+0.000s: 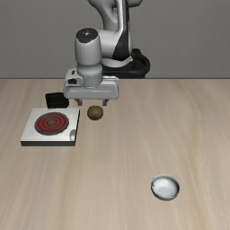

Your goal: Pick up the kiwi and place it on the white bowl with the stove turned on

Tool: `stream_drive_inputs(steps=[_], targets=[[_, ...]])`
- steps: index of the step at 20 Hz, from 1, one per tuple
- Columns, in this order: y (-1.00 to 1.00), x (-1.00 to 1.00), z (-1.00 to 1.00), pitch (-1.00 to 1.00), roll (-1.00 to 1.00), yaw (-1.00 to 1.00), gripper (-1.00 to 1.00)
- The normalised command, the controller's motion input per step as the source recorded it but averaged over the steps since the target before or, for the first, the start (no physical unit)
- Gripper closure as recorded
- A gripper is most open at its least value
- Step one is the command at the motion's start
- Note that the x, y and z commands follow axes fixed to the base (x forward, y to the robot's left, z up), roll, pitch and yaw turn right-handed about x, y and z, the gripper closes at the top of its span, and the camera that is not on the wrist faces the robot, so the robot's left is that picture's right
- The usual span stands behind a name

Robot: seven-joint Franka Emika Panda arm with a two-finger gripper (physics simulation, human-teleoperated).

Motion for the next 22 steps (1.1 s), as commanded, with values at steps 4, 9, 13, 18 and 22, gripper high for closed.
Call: stream_drive_inputs(steps=[4, 9, 13, 18, 22], targets=[[0.25, -0.25, -0.5, 0.0, 0.0, 0.0, -1.0], [0.0, 0.0, -0.6, 0.0, 0.0, 0.0, 1.0], [0.0, 0.0, 0.0, 0.0, 0.0, 0.0, 1.0], [0.0, 0.0, 0.0, 0.0, 0.0, 0.0, 1.0], [0.0, 0.0, 0.5, 0.0, 0.0, 0.0, 1.0]])
